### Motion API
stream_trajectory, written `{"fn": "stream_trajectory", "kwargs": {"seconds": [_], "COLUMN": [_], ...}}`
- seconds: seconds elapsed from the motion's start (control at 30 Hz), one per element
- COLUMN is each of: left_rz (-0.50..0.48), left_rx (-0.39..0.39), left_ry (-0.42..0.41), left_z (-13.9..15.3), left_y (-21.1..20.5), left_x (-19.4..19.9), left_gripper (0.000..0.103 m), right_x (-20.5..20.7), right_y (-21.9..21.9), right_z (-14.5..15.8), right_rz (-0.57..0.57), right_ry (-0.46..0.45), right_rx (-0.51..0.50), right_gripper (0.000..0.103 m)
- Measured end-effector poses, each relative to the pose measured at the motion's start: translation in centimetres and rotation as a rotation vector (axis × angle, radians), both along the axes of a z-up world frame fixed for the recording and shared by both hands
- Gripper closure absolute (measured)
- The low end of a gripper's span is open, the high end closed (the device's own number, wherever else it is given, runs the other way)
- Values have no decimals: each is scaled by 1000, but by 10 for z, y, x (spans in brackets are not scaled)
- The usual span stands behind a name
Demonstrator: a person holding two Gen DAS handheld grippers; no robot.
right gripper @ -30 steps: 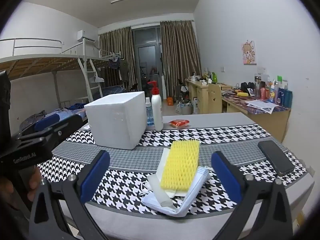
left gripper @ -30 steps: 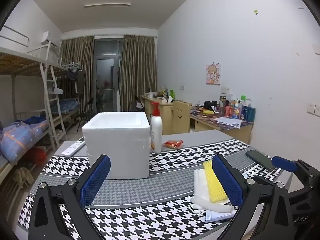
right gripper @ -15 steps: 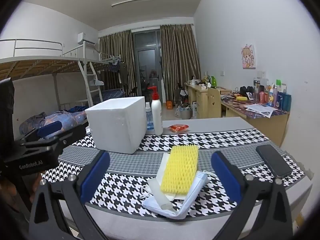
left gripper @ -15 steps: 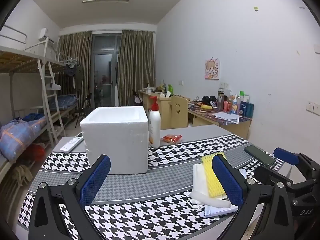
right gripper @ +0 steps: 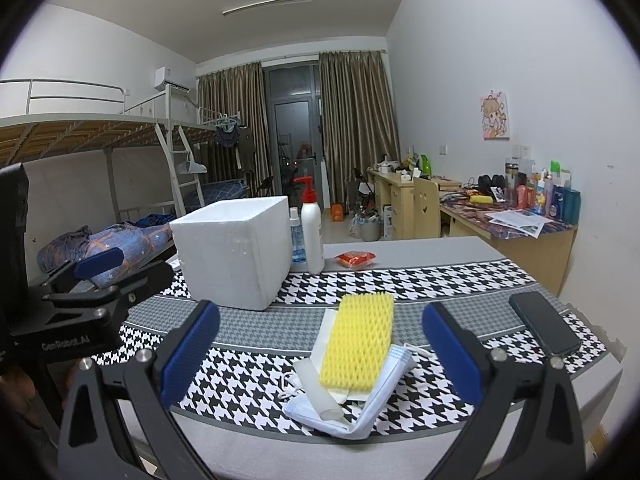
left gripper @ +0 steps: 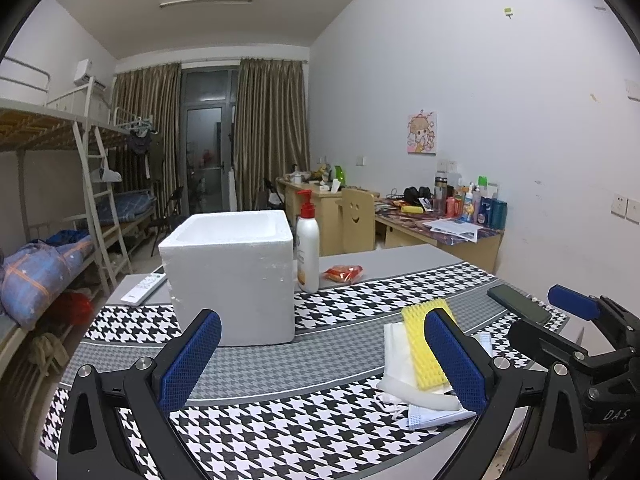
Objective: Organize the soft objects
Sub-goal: 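Move both tools toward the pile of soft items on the table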
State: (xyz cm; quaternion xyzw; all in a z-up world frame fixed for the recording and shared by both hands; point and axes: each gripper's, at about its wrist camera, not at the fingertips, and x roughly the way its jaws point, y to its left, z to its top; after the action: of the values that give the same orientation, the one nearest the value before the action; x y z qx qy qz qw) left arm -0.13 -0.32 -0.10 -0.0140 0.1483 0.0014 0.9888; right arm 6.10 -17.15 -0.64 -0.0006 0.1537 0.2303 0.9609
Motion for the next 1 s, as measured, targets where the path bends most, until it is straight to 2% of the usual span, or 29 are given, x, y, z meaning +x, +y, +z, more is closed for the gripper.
{"fn": "stream_trajectory", "kwargs": {"seconds": [1.0], "left_rz": [-4], "left_rx": [-12], "left_ry": [23], "left_z": [0], "left_y": [0], "left_x": [12], "left_gripper": [1], "right_x": [3], "right_y": [-2], "right_z": [0], "right_rz": [-10], "right_ry": [-4], "right_rx": [2], "right_gripper": [1]}}
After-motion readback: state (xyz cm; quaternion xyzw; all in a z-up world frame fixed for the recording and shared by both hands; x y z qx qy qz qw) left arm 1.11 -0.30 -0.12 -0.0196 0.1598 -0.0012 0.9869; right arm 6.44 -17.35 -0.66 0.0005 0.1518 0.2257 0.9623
